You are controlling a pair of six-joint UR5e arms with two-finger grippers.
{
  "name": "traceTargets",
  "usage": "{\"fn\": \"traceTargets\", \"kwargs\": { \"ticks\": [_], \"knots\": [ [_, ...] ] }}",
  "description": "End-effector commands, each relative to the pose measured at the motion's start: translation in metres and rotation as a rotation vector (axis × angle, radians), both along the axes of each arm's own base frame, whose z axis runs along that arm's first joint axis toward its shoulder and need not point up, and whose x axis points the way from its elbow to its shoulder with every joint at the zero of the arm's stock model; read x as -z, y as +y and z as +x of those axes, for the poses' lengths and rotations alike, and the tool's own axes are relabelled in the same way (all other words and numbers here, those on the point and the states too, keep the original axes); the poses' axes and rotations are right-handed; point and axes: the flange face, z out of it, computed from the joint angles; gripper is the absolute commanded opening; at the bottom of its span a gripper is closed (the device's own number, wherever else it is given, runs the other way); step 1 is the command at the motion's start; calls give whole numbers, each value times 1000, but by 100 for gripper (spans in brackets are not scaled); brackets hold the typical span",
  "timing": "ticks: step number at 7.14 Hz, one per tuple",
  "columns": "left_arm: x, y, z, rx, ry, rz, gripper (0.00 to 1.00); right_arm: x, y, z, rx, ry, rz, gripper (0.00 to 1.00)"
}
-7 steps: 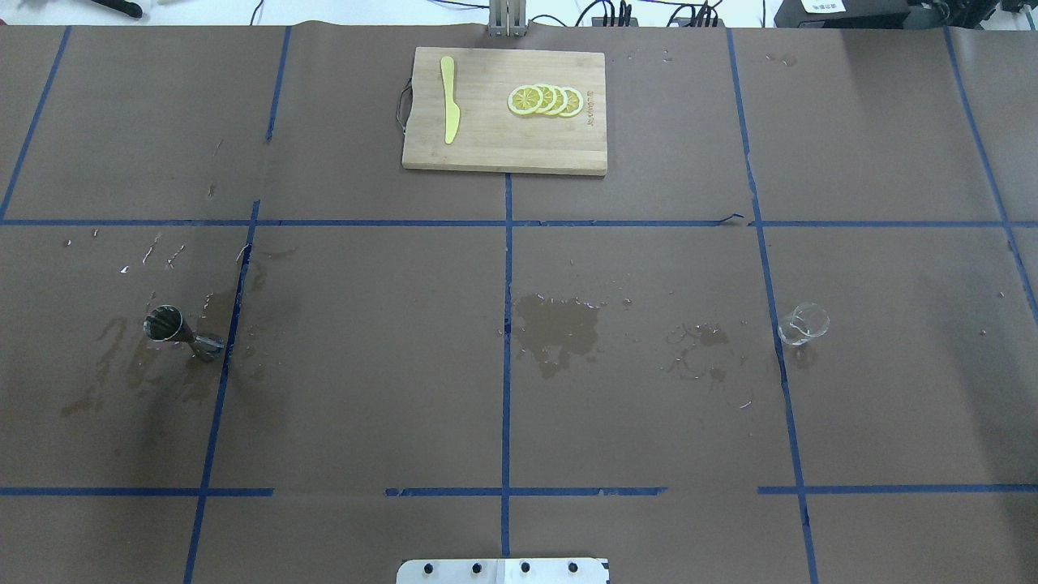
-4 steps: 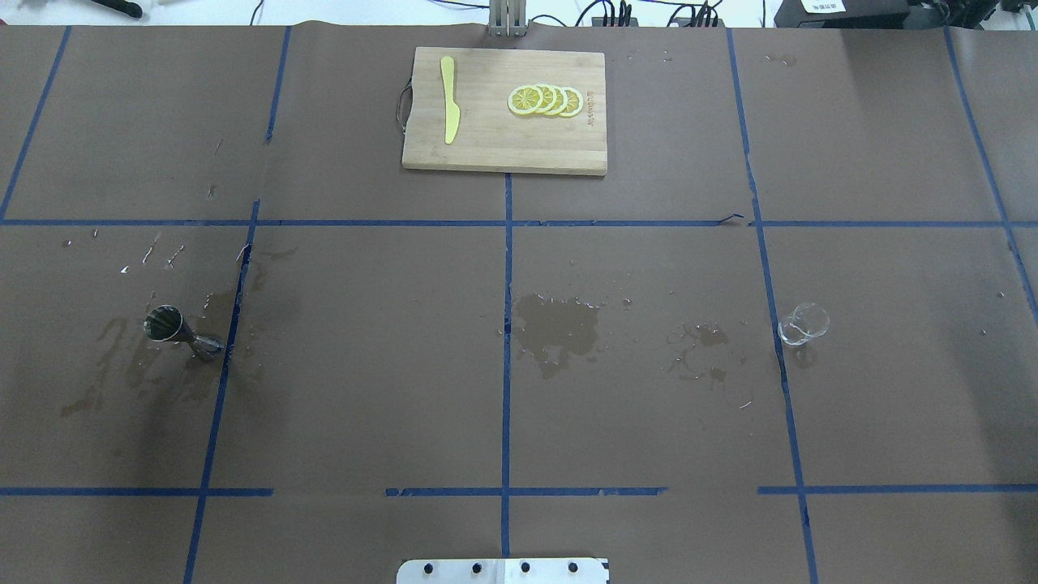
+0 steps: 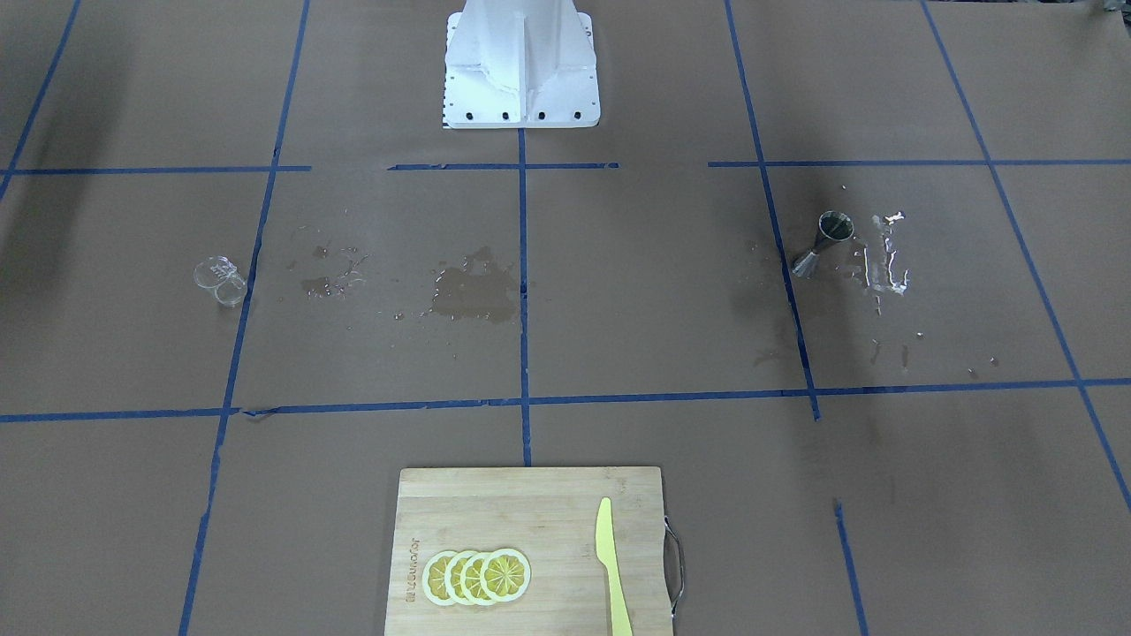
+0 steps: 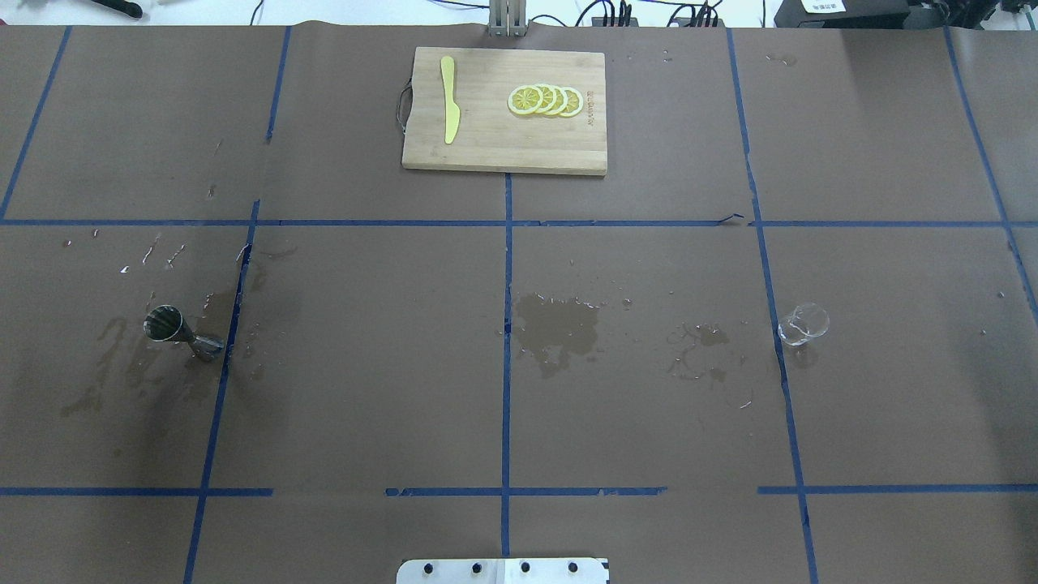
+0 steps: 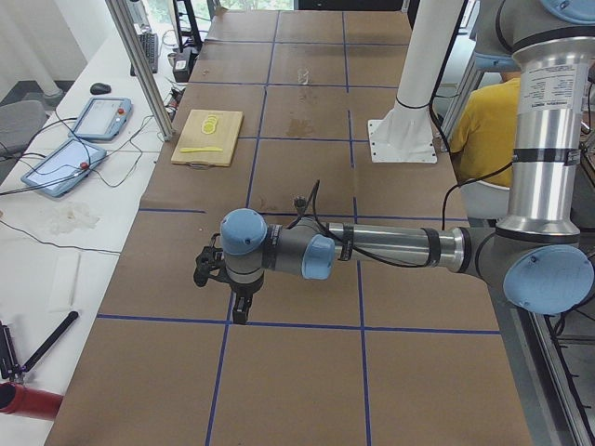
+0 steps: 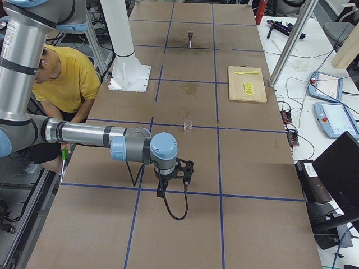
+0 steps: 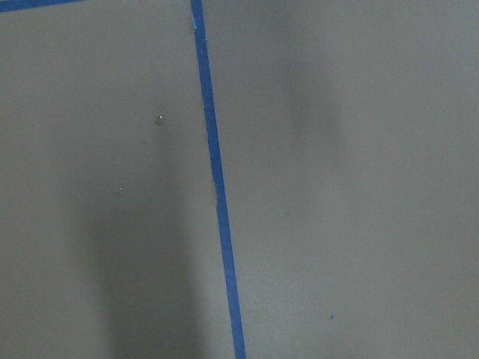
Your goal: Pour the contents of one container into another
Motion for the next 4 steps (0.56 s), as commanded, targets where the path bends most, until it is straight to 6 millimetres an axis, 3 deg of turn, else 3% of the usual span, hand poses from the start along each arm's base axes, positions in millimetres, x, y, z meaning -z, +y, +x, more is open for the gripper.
{"fn": "traceTargets", "kwargs": {
  "ticks": [1, 4],
  "knots": [
    [-2, 1, 5, -10, 0, -6, 100, 19, -5, -2, 21, 22, 52, 100],
    [-1, 1, 6, -12, 1, -6, 100, 19, -3, -3, 77, 54, 97, 100]
  ]
}}
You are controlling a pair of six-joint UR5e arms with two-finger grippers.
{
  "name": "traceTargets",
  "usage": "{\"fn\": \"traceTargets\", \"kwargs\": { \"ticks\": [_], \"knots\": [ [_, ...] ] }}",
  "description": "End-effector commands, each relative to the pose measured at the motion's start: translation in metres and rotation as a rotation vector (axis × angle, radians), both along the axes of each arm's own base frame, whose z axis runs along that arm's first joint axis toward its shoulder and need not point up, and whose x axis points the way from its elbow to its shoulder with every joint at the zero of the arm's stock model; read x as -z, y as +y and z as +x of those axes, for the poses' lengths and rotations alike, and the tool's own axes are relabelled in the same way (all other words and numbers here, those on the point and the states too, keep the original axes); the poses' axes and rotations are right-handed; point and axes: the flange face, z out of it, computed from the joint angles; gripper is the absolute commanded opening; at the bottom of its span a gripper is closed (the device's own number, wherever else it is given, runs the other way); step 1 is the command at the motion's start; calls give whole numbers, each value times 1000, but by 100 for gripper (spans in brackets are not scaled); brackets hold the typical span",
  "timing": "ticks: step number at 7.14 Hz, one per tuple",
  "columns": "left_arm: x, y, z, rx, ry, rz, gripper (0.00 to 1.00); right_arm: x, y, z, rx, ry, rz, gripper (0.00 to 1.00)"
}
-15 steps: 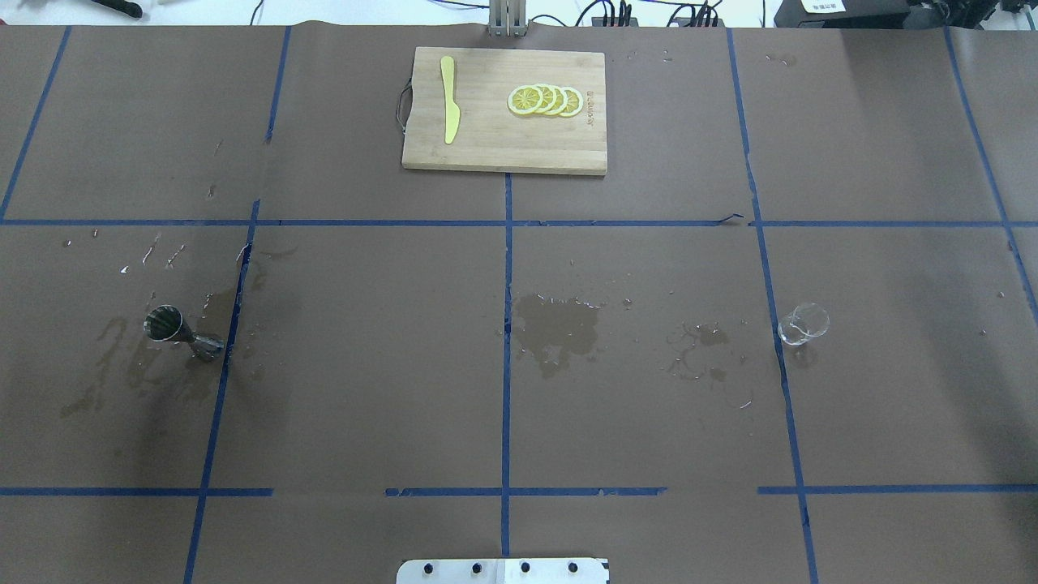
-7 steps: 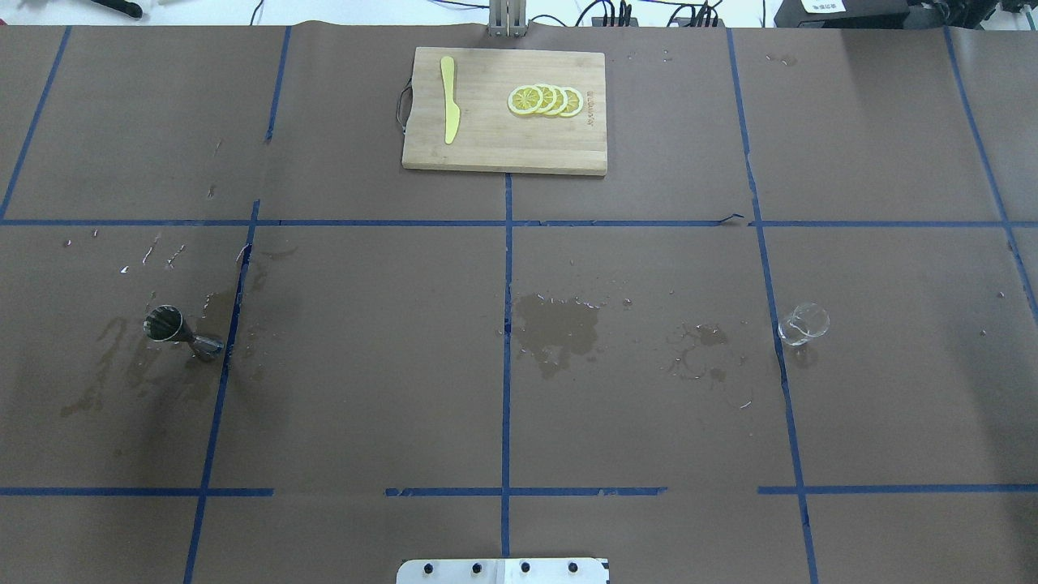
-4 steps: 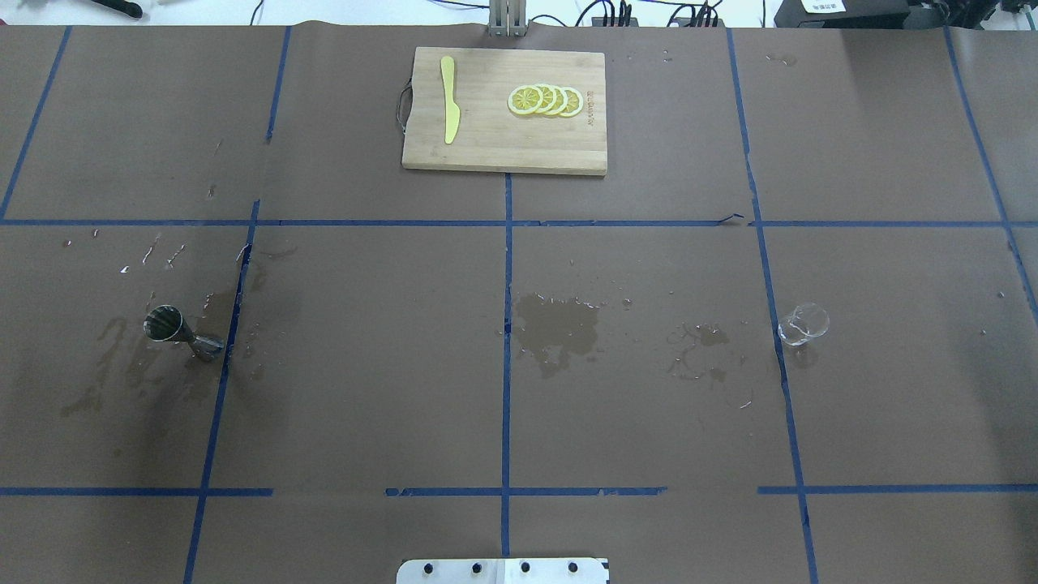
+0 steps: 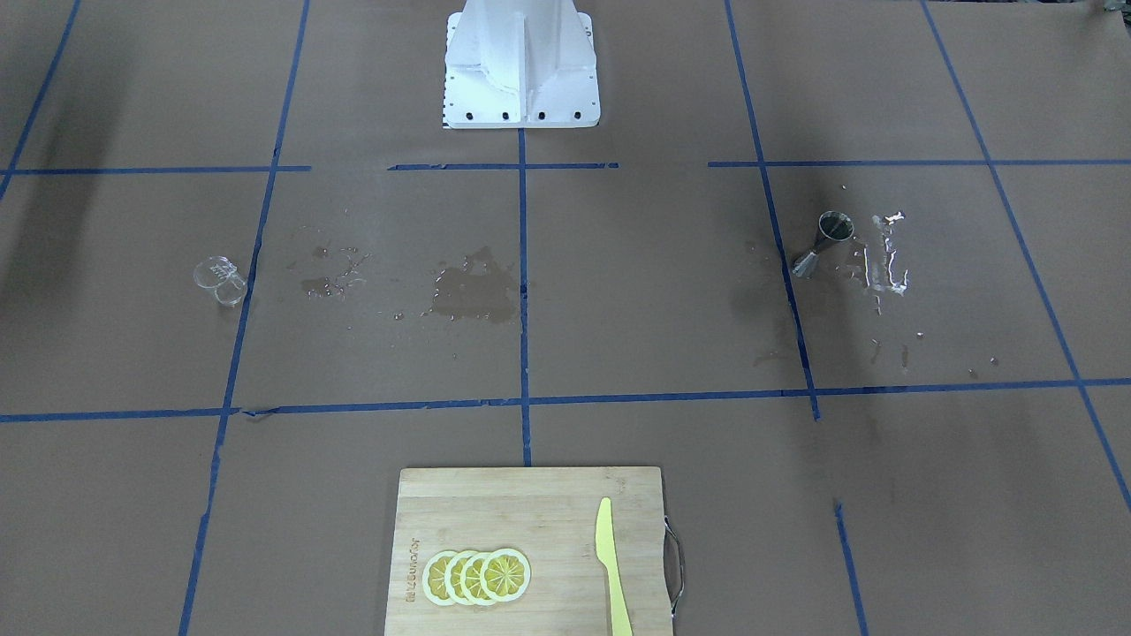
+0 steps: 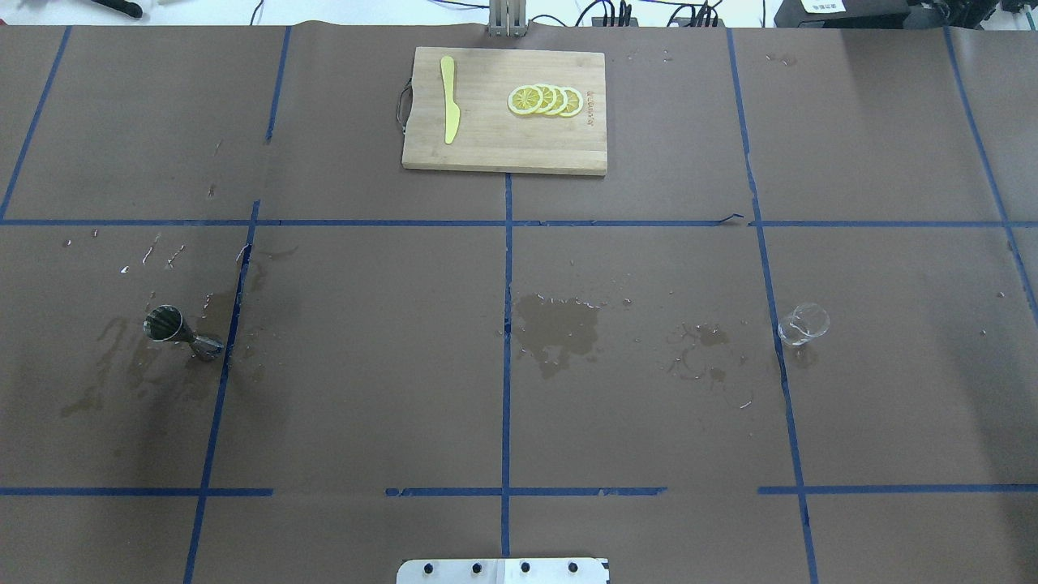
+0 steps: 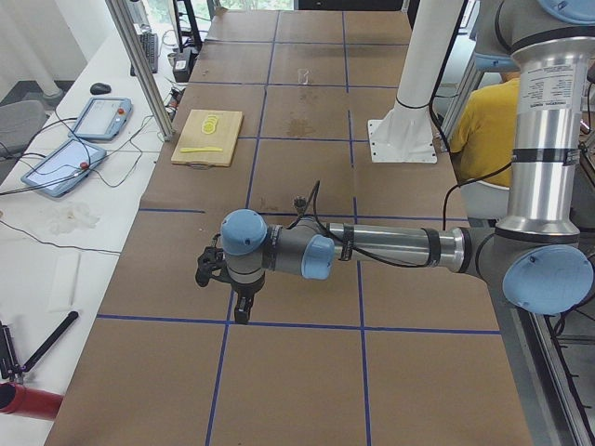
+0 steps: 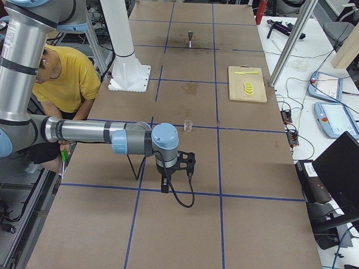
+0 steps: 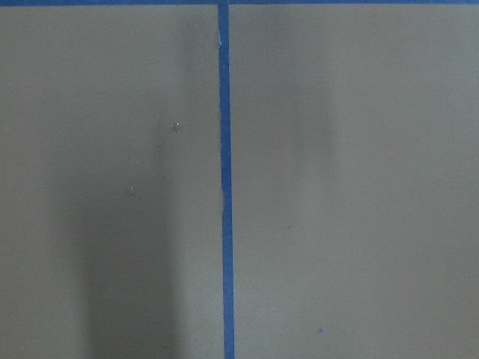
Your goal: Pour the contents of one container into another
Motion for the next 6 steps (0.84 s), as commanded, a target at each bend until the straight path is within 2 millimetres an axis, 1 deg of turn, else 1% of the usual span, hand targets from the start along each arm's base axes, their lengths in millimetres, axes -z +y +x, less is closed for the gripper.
{"fn": "traceTargets", "kwargs": {
  "ticks": [1, 6],
  "knots": [
    [1, 0, 0, -1, -1, 1, 100, -1, 1, -1, 9, -1, 3, 100],
    [2, 0, 1, -1, 0, 5, 100, -5, 3, -1, 6, -1, -3, 100]
  ]
}}
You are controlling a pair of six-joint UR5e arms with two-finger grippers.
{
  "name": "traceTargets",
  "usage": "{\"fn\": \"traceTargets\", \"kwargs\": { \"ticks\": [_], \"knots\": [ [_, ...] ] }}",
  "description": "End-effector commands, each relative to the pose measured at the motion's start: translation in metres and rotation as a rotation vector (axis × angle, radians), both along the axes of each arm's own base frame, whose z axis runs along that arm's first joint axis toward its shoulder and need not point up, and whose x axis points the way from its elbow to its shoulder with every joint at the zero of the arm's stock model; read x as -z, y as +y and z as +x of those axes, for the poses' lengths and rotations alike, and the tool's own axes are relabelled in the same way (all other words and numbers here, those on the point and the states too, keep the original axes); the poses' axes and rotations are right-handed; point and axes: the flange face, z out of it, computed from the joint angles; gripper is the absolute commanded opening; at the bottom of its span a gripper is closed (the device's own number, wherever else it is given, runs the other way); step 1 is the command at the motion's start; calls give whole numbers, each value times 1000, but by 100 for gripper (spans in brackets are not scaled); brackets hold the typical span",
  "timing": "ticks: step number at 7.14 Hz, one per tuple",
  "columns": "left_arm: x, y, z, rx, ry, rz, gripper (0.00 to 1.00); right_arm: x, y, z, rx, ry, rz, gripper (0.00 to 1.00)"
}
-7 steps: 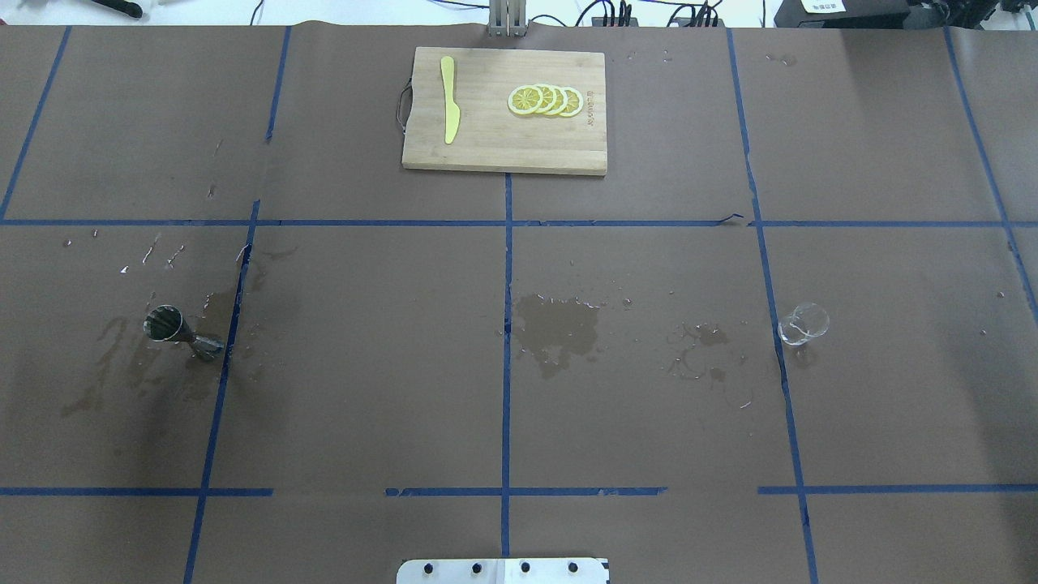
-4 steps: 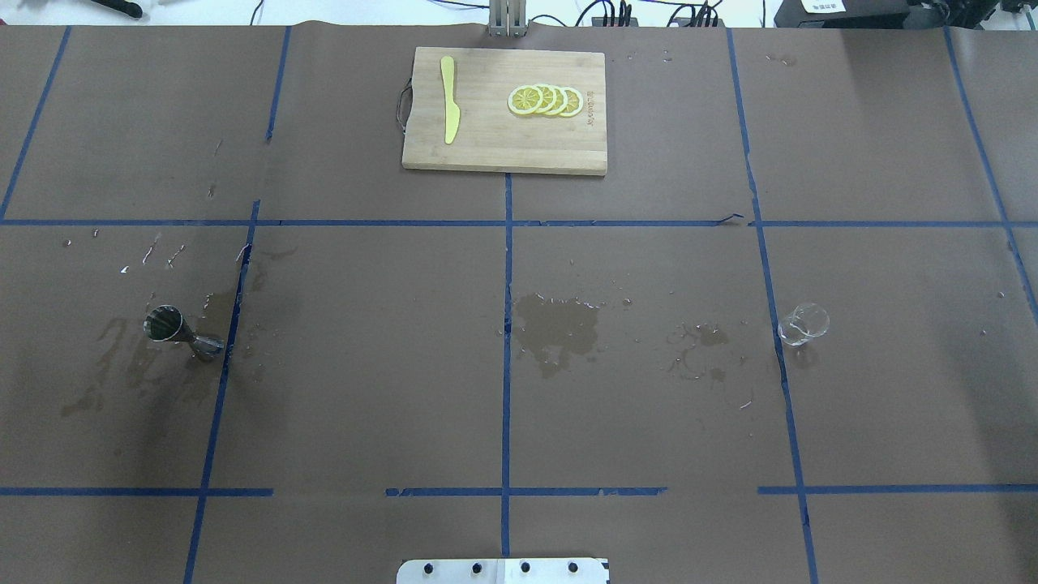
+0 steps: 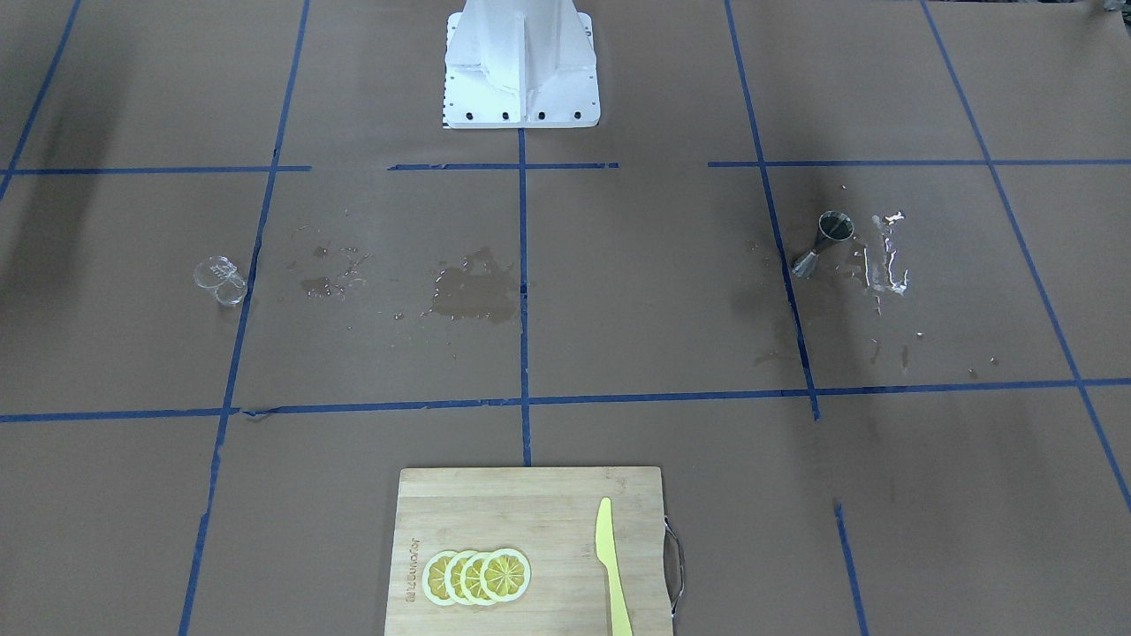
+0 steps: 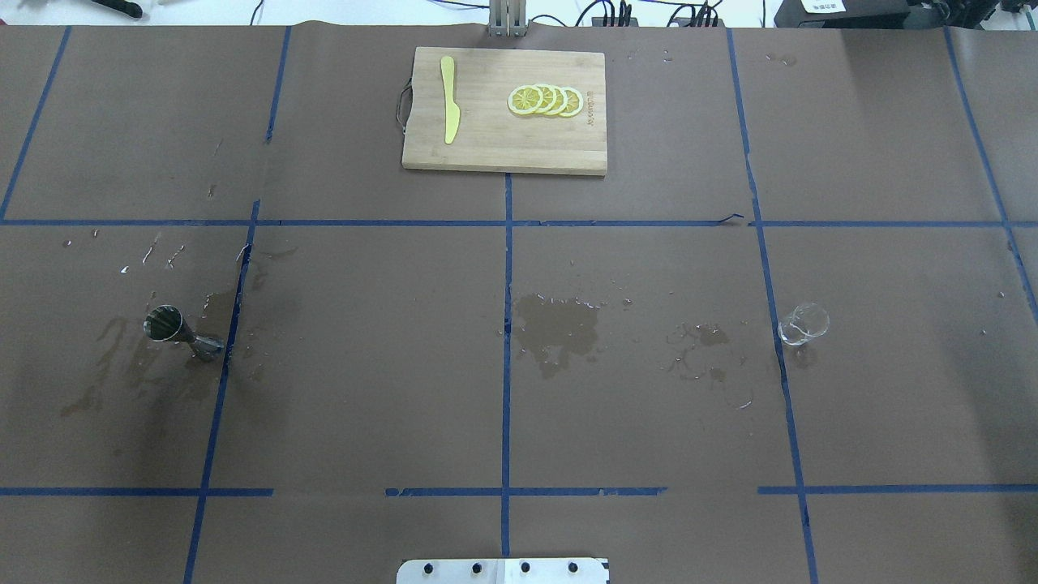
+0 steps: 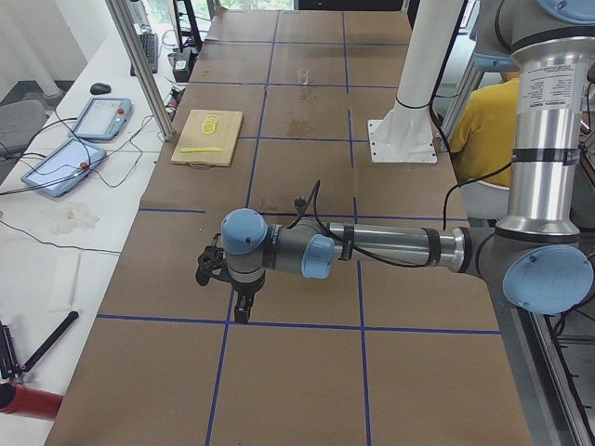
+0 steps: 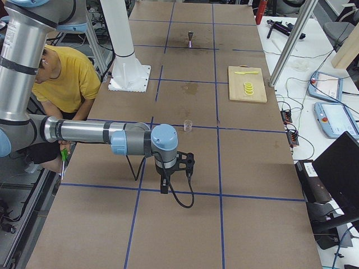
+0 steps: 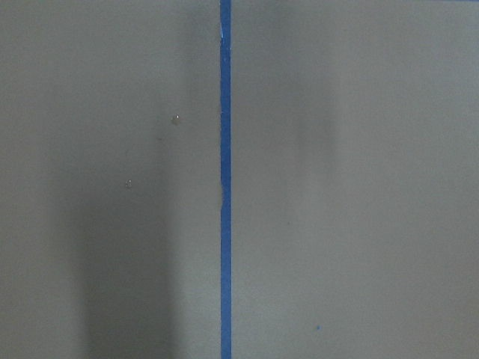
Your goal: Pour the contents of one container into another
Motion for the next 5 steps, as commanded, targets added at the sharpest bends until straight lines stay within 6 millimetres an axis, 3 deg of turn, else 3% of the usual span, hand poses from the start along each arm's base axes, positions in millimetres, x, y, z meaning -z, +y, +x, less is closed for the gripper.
{"fn": "traceTargets", "kwargs": {
  "ticks": [1, 5],
  "knots": [
    [1, 0, 0, 0, 1, 2, 100, -1, 0, 0, -3, 3, -4, 100],
    [1, 0, 1, -2, 1, 5, 100, -7, 1, 0, -4, 3, -16, 100]
  ]
}}
